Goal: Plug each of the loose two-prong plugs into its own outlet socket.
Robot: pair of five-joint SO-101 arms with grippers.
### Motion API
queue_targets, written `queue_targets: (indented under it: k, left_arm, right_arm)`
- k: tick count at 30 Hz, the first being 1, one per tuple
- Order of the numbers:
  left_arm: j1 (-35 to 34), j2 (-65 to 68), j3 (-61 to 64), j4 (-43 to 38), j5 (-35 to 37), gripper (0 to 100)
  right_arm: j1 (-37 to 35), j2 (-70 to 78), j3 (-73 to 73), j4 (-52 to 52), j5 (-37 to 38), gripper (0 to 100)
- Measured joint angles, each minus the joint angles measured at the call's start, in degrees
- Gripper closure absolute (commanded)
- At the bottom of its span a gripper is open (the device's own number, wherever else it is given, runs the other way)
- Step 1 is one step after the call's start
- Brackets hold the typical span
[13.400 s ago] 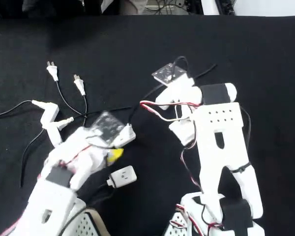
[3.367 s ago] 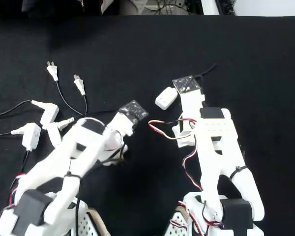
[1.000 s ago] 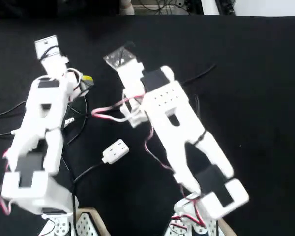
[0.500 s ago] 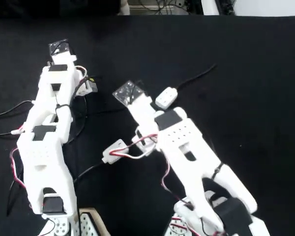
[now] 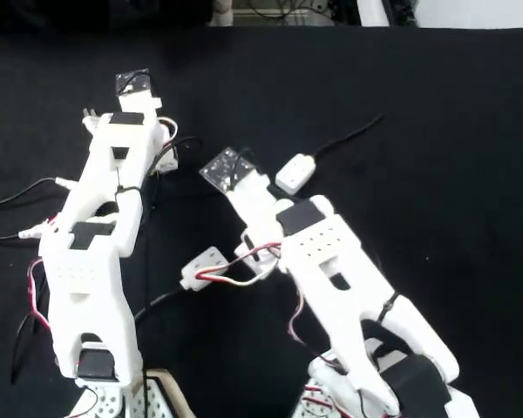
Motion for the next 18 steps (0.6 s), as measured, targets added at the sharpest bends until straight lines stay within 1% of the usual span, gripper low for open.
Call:
queue_targets:
  k: [6,8,12,18]
  left_arm:
    - [0.09,-0.18,-0.88,5.63,-0.09,97]
    - [0.09,-1.32,-0.79,8.18,-1.32,97]
    - [1.14,-5.98,1.49,11.96,-5.1,97]
    - [5.45,-18.73,13.71,12.84,-15.65,97]
  right_arm:
    - [0.0,0.0,0.53,-0.09,0.0,98.3]
    - [0.0,0.0,0.53,-0.09,0.0,98.3]
    - [0.0,0.0,0.53,-0.09,0.0,98.3]
    - [0.0,0.0,0.53,-0.09,0.18,98.3]
